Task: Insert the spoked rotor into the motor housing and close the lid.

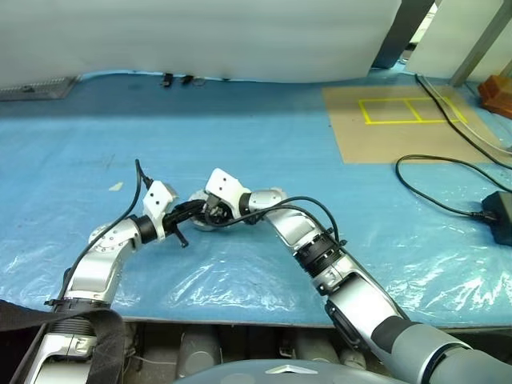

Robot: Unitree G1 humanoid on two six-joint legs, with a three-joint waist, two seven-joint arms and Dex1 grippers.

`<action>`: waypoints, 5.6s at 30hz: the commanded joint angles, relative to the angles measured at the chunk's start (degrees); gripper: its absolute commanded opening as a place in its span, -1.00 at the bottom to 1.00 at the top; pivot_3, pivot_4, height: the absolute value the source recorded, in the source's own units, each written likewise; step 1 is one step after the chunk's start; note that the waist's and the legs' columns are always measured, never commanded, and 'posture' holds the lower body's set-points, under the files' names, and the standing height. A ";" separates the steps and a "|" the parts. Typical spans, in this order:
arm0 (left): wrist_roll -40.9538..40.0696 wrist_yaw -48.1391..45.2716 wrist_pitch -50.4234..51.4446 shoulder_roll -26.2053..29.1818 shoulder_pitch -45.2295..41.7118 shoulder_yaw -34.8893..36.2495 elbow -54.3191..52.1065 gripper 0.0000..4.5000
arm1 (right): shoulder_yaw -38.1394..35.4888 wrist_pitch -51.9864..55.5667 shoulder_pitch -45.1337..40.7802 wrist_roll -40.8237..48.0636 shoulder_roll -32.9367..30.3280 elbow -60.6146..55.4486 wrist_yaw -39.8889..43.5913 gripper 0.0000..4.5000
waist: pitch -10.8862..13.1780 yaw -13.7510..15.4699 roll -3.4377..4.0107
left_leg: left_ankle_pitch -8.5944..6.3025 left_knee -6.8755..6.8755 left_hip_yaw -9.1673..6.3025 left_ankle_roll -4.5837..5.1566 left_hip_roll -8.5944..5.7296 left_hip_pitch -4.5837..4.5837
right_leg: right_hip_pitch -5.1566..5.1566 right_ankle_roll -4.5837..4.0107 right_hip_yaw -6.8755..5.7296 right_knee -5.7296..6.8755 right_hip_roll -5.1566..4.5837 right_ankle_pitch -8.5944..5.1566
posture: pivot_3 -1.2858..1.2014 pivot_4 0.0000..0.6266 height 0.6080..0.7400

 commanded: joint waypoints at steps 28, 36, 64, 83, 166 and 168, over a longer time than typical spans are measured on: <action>2.20 -2.59 10.71 4.33 1.71 -6.16 -3.33 -1.00 | -13.40 4.40 -2.09 14.77 -5.71 -4.36 8.30 0.99 | 0.09 -0.07 -0.13 | 0.12 -0.14 0.00 -0.19 -0.01 -0.61 | -0.42 -0.10 -0.03 -0.02 0.02 0.00 | 0.03 -0.52 1.00; 1.60 -3.12 11.94 6.06 2.45 -5.46 -4.35 -1.00 | -18.43 24.82 -3.58 19.04 -5.24 -2.18 2.27 0.99 | 0.08 -0.06 -0.13 | 0.13 -0.14 0.00 -0.20 -0.01 -0.56 | -0.39 -0.10 -0.03 0.00 0.02 0.00 | 0.03 -0.52 1.00; 4.16 1.67 9.28 5.29 3.16 -5.58 -2.03 -1.00 | -38.92 59.15 -2.26 36.05 5.48 1.34 -13.25 0.91 | 0.06 0.06 -0.08 | 0.16 -0.24 0.01 -0.26 -0.02 -0.25 | -0.20 0.00 -0.02 -0.02 0.01 -0.07 | 0.03 -0.52 1.00; 4.03 2.14 9.65 5.01 3.90 -5.16 -2.53 -1.00 | -31.50 53.35 -0.09 32.61 3.60 0.97 -15.47 -0.43 | -0.01 0.07 0.15 | 0.17 -0.37 0.01 -0.30 -0.05 -0.04 | -0.11 0.32 -0.01 -0.04 0.01 -0.26 | 0.03 -0.52 1.00; -28.80 17.96 20.42 -12.02 5.99 23.51 -12.46 -1.00 | -51.52 48.99 -6.25 52.47 10.47 7.28 -22.76 -0.50 | 0.50 0.24 -0.66 | 0.18 -0.37 0.34 -0.37 -0.01 -1.31 | -1.28 -0.08 -0.20 -0.09 0.08 -0.04 | 0.03 -0.52 1.00; -30.65 18.66 21.22 -12.70 7.77 24.39 -12.72 -1.00 | -52.24 47.67 -6.22 53.46 11.03 7.50 -23.54 -0.50 | 0.51 0.12 -0.68 | 0.18 -0.35 0.34 -0.37 -0.01 -1.32 | -1.28 -0.08 -0.20 -0.09 0.08 -0.04 | 0.03 -0.52 1.00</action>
